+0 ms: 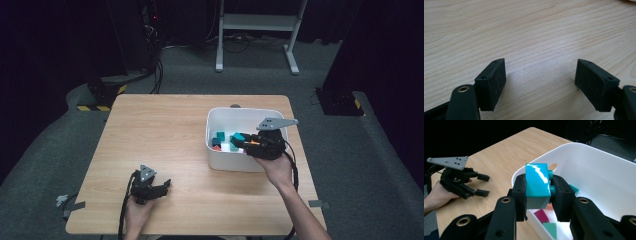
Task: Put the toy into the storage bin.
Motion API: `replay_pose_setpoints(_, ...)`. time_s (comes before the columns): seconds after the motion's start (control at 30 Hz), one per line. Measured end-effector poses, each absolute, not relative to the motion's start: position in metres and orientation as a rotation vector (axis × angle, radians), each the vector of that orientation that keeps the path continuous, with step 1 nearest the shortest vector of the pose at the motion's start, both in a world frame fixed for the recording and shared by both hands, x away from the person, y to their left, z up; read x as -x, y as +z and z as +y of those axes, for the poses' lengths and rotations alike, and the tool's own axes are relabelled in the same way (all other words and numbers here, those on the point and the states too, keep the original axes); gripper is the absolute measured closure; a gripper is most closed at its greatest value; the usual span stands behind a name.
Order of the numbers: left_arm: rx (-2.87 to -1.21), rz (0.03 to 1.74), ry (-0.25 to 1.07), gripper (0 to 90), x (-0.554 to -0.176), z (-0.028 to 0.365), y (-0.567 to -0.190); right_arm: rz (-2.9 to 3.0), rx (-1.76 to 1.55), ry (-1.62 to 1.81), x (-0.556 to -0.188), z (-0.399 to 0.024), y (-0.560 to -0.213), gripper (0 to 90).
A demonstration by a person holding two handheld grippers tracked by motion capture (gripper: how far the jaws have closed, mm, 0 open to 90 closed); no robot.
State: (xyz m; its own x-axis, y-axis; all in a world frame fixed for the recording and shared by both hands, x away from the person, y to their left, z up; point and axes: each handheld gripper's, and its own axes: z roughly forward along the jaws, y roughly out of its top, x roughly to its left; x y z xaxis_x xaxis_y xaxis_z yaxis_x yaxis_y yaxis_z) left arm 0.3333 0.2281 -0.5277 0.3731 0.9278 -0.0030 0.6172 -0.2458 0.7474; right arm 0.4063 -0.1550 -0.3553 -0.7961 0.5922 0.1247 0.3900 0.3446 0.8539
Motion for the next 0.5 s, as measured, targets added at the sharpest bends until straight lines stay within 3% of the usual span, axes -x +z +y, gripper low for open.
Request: replay_pose_setpoints(0.5,-1.967,1.330,0.594,25.1,-0.333,0.228,-0.528,2.341,-0.990,1.404,-0.428,-0.165,-0.356,67.0)
